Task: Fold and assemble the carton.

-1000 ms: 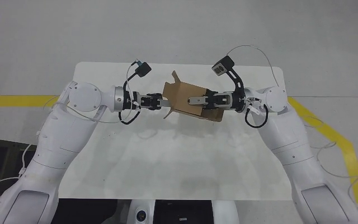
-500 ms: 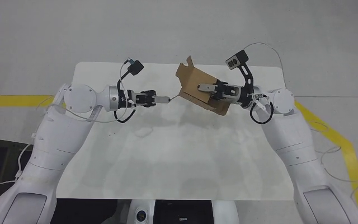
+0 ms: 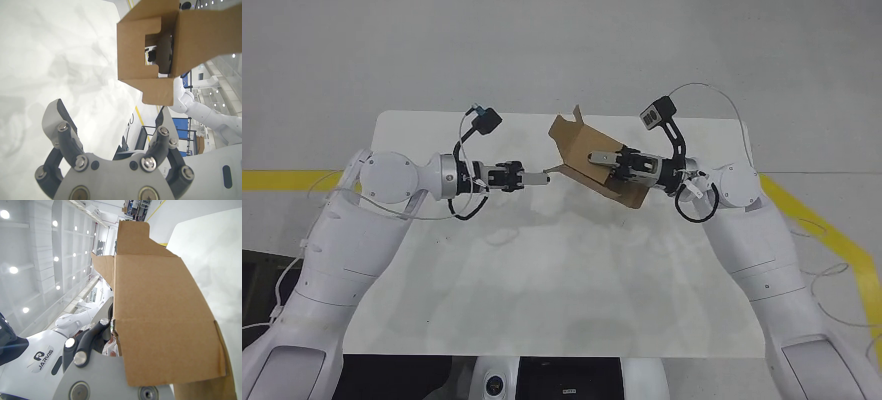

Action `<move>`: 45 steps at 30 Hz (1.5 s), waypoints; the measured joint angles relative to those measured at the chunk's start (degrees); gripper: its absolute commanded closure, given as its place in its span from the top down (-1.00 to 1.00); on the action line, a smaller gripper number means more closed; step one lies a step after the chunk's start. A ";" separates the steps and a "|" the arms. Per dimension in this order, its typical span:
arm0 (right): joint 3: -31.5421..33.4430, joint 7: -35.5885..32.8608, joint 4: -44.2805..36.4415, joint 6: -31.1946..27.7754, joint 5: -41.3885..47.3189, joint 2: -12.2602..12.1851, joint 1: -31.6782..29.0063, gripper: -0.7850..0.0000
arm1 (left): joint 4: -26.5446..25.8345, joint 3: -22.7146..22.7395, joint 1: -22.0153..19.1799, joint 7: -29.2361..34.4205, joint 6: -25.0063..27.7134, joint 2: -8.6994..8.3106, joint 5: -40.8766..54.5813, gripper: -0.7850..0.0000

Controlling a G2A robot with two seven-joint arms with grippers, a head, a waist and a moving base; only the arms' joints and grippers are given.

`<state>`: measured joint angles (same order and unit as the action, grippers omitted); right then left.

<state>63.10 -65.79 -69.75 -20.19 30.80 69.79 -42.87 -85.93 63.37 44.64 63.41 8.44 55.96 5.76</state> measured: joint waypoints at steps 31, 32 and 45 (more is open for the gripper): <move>-3.38 -4.73 -0.39 0.61 0.86 0.79 2.37 -1.00 | -0.78 -1.43 -1.75 1.14 1.02 0.45 1.41 1.00; -3.41 -4.77 -0.33 0.57 0.88 0.80 2.40 -1.00 | -0.77 -1.43 -1.75 1.16 0.99 0.45 1.46 1.00; -3.54 -5.02 0.14 0.50 1.24 0.94 2.56 -1.00 | -0.73 -1.26 -1.47 1.20 0.80 0.40 1.75 1.00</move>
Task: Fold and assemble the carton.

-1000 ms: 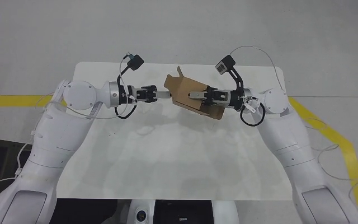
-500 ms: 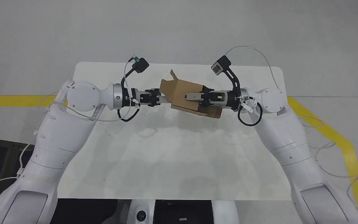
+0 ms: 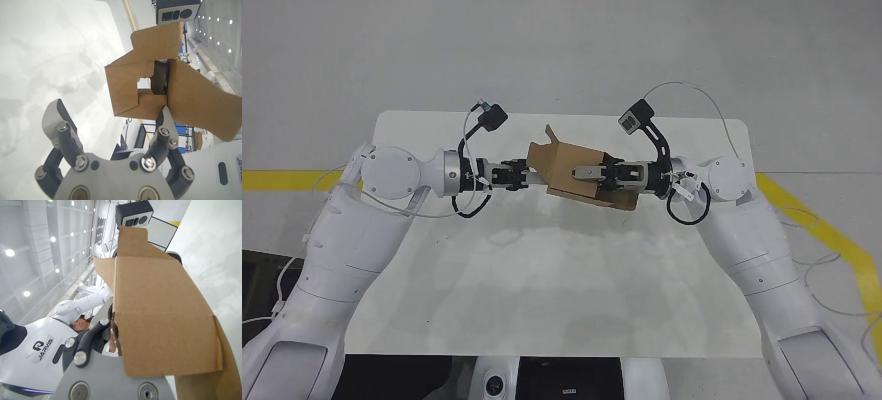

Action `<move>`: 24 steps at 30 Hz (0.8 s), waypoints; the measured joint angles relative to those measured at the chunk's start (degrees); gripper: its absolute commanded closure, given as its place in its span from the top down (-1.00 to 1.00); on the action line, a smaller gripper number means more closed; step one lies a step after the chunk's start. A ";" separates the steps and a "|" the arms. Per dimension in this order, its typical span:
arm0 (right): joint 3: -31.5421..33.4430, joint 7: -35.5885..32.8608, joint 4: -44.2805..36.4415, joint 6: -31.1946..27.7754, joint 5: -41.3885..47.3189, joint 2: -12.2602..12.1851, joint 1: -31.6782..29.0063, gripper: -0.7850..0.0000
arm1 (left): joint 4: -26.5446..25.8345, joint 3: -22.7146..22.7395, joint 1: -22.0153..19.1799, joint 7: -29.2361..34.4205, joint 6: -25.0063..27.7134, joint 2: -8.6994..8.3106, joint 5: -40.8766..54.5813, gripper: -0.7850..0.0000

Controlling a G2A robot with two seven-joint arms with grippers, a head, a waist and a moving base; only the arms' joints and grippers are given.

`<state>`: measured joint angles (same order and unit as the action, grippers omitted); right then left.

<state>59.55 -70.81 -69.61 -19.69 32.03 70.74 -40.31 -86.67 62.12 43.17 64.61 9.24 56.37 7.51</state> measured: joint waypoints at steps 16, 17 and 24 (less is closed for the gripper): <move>0.80 -4.41 0.79 1.33 0.68 -0.39 -0.01 -1.00 | 4.19 1.38 -1.10 -1.14 -1.12 -0.08 0.69 1.00; 0.84 -4.82 0.83 1.62 0.60 -0.46 -0.05 -1.00 | 4.63 1.62 -1.22 -1.33 -1.19 -0.11 0.72 1.00; -0.86 -12.06 0.45 4.75 0.44 -0.57 0.68 -1.00 | 6.69 2.23 -2.11 -2.49 -1.62 -0.13 0.34 1.00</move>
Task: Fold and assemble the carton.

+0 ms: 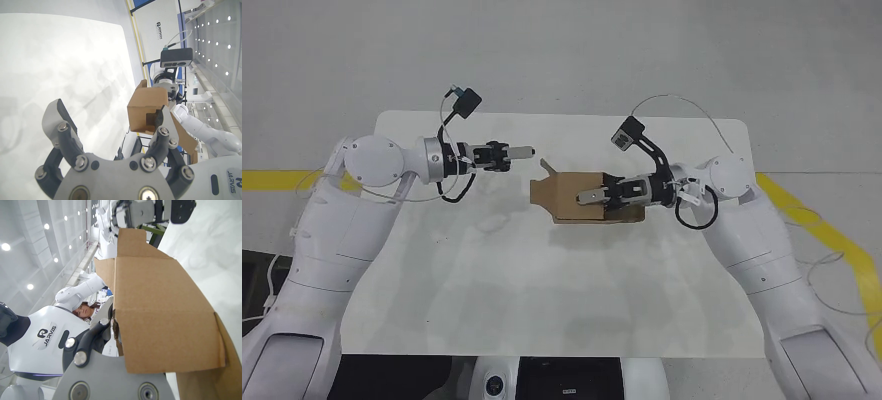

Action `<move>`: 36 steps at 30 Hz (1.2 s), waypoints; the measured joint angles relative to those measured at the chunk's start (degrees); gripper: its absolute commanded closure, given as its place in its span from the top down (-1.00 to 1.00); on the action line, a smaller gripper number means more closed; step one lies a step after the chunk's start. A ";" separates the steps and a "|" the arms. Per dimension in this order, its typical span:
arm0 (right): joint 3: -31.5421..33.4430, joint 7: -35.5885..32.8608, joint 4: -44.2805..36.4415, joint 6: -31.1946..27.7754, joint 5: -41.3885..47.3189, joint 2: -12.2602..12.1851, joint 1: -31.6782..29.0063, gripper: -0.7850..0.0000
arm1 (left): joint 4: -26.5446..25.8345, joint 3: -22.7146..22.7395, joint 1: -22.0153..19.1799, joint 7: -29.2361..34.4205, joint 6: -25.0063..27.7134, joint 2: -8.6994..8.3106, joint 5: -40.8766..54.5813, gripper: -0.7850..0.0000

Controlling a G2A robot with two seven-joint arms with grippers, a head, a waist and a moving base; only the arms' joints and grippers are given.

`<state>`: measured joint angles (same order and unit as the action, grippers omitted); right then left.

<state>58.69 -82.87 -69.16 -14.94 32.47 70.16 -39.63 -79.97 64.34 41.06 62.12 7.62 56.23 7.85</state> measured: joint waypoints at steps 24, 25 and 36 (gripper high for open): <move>-0.19 3.30 3.11 -2.97 3.29 0.72 1.35 -1.00 | -4.07 -1.71 1.24 2.43 1.04 0.17 0.43 1.00; -0.13 3.39 3.00 -2.94 3.31 0.71 1.33 -1.00 | -4.41 -1.85 1.27 2.54 1.03 0.19 0.43 1.00; -1.29 3.27 2.40 -2.70 3.16 1.08 1.62 -1.00 | -5.02 -2.63 0.90 2.74 0.95 0.37 0.35 1.00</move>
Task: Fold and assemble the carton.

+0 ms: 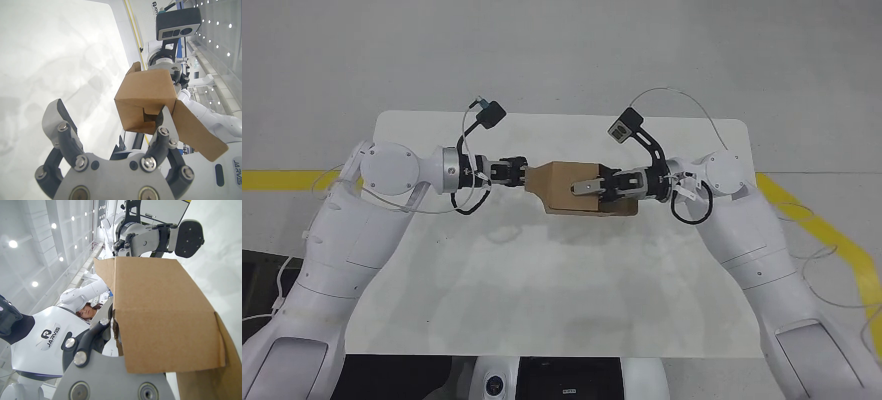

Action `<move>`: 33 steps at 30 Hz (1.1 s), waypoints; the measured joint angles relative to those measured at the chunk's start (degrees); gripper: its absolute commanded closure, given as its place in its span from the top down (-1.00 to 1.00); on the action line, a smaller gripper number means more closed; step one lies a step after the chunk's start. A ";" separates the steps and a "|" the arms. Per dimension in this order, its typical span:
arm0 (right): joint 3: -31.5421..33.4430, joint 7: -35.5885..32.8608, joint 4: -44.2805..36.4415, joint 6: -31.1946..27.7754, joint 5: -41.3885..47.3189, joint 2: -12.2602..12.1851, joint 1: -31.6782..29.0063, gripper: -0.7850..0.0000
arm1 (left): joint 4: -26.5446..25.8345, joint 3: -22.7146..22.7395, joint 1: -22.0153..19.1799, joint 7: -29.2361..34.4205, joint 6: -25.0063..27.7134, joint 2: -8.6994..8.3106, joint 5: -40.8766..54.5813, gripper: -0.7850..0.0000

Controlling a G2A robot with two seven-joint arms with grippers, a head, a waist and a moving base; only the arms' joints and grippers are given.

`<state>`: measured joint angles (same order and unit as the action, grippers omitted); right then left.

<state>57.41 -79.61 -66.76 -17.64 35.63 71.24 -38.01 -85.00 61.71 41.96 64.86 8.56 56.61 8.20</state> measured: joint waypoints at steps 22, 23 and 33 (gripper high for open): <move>-0.54 -0.18 0.37 0.32 -0.18 0.29 0.26 -1.00 | 0.61 -0.08 -0.50 0.20 -0.08 0.06 -0.01 1.00; -0.46 -0.11 0.46 0.23 -0.25 0.28 0.27 -1.00 | 0.68 -0.05 -0.53 0.20 -0.11 0.06 -0.01 1.00; 2.47 3.73 1.31 0.77 -5.85 -0.85 -0.14 -1.00 | 2.64 2.11 -0.57 -0.32 -0.12 -0.35 0.38 1.00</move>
<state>59.88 -75.88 -65.45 -16.87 29.78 70.39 -38.16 -82.36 63.82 41.39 64.54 8.45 56.25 8.58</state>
